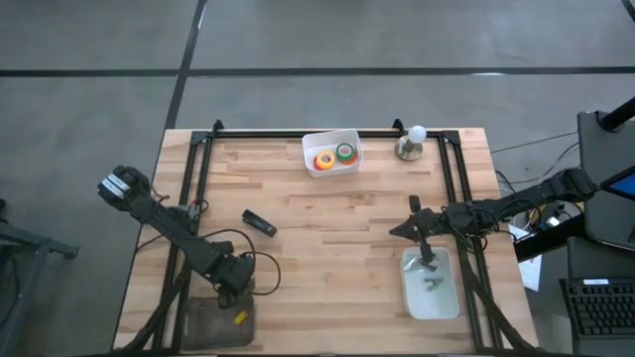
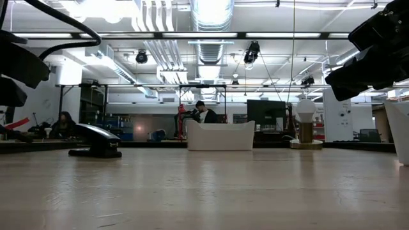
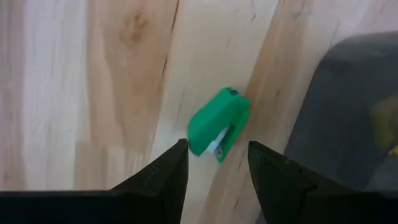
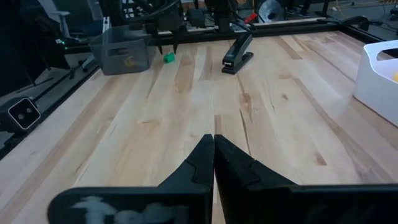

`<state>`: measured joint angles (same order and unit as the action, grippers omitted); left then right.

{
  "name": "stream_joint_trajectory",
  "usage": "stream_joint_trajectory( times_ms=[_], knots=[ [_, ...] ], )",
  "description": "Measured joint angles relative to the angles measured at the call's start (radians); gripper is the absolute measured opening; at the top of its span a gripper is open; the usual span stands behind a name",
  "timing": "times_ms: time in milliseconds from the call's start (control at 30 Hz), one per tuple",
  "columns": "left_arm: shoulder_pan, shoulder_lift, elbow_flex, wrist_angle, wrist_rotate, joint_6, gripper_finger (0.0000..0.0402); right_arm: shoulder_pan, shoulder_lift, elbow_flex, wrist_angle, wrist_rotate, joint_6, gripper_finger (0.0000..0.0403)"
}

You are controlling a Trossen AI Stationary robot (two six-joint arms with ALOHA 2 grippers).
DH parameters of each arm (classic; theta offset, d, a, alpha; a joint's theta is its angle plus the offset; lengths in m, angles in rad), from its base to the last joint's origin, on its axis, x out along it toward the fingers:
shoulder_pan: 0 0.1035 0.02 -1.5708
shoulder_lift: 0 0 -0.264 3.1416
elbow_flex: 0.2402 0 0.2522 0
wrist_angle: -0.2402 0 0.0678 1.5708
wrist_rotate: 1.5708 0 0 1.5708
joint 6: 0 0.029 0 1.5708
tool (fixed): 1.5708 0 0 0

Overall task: Pick and place Stapler, Stapler remover, tape
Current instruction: Put the green small stapler into the transparent bin

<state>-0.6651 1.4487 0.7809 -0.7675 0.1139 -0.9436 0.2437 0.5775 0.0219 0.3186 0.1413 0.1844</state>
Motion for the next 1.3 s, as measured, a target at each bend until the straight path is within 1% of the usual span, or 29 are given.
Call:
stream_joint_trajectory(
  times_ms=[200,367,567,700,767,800,867,1300],
  knots=[
    [0.003,0.0,-0.037,0.045,-0.022,0.0,0.0168,0.0,0.0,0.0,-0.001,0.0,-0.003,0.0008],
    [0.003,0.0,-0.063,0.051,-0.027,-0.002,0.0167,0.0,0.0,0.0,-0.001,0.0,-0.004,0.0008],
    [0.003,0.0,-0.061,0.057,-0.052,0.003,0.0167,0.0,0.0,0.0,-0.001,0.008,-0.002,0.0008],
    [0.004,0.0,-0.049,0.066,-0.116,0.044,0.0167,0.0,0.0,0.0,-0.001,0.016,-0.001,0.0008],
    [0.004,0.0,-0.042,0.066,-0.148,0.104,0.0167,0.0,0.0,0.0,-0.001,0.017,-0.001,0.0008],
    [0.004,0.0,-0.037,0.069,-0.157,0.142,0.0168,0.0,0.0,0.0,-0.001,0.017,-0.001,0.0008],
    [0.004,0.0,-0.03,0.069,-0.163,0.162,0.0169,0.0,0.0,0.0,-0.001,0.017,-0.001,0.0008],
    [0.005,0.001,-0.067,0.079,-0.158,0.096,0.017,0.0,0.0,0.0,-0.009,0.017,-0.001,0.0008]
  ],
)
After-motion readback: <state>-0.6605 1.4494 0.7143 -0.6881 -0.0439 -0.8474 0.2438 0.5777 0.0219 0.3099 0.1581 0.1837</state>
